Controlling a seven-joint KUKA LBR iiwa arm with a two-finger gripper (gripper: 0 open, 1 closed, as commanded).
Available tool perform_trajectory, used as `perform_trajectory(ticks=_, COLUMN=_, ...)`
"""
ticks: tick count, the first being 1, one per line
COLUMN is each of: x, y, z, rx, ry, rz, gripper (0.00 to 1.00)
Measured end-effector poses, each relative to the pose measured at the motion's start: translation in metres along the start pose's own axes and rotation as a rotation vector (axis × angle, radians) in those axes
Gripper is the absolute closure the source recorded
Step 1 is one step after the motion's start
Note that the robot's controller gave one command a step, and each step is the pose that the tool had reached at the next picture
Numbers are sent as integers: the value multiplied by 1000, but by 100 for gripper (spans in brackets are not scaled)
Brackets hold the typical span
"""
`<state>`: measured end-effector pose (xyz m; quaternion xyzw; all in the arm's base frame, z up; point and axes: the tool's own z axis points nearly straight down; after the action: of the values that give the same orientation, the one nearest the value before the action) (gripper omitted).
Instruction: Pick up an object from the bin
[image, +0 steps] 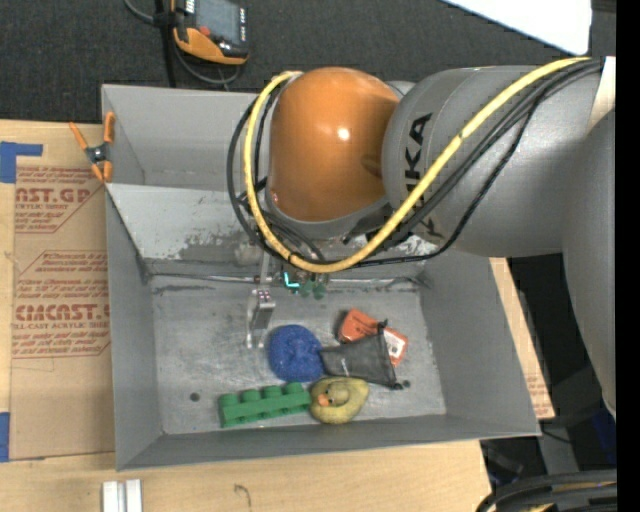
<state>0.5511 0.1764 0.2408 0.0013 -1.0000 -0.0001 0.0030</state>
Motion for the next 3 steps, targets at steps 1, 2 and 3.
perform_trajectory(ticks=1, x=-2, y=-1, z=-4, rx=-1, ry=-8, rz=2, gripper=0)
perform_trajectory(ticks=2, x=17, y=-7, z=44, rx=-1, ry=-11, rz=-76, gripper=0)
perform_trajectory(ticks=3, x=65, y=-21, z=80, rx=1, ry=-6, rz=-180, gripper=0)
